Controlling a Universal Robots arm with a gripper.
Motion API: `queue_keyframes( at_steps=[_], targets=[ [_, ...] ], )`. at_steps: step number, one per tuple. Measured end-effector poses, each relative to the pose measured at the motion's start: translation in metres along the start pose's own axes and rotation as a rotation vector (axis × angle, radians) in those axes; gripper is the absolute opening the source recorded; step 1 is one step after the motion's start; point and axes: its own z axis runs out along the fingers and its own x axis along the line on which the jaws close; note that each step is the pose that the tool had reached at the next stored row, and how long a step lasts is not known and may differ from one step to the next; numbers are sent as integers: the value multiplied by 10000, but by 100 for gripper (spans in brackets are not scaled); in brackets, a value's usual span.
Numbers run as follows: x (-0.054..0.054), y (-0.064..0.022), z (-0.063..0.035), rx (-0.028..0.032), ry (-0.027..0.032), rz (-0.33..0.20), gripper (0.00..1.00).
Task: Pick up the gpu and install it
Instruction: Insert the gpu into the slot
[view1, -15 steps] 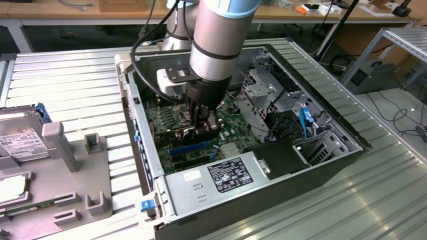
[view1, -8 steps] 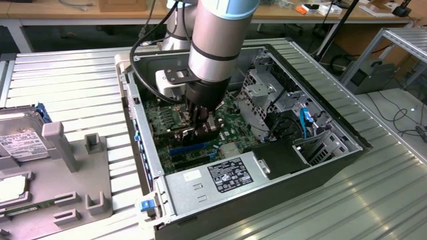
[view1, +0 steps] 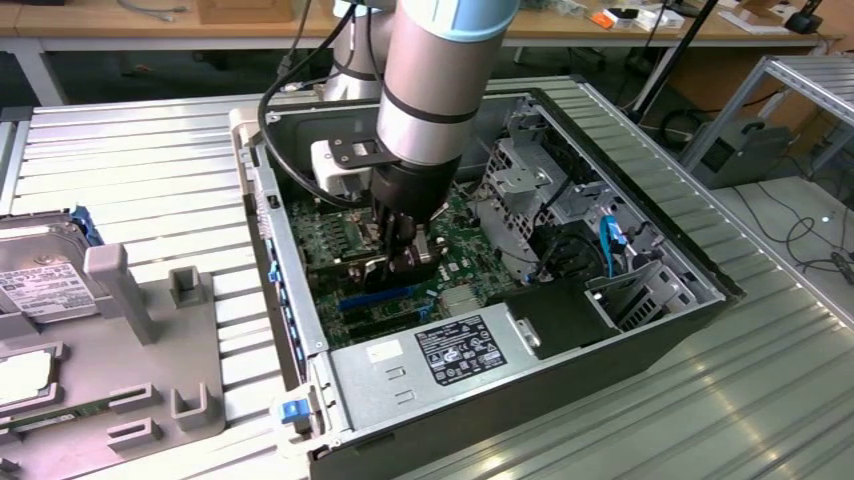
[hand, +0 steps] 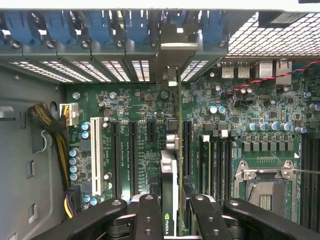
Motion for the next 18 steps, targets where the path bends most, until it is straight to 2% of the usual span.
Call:
queue_keyframes(
  at_steps=[10, 15, 18],
  targets=[
    [7, -8, 37, 2, -11, 122, 27],
    [7, -10, -6, 4, -14, 121, 27],
    [8, -31, -6, -17, -11, 124, 27]
  ],
)
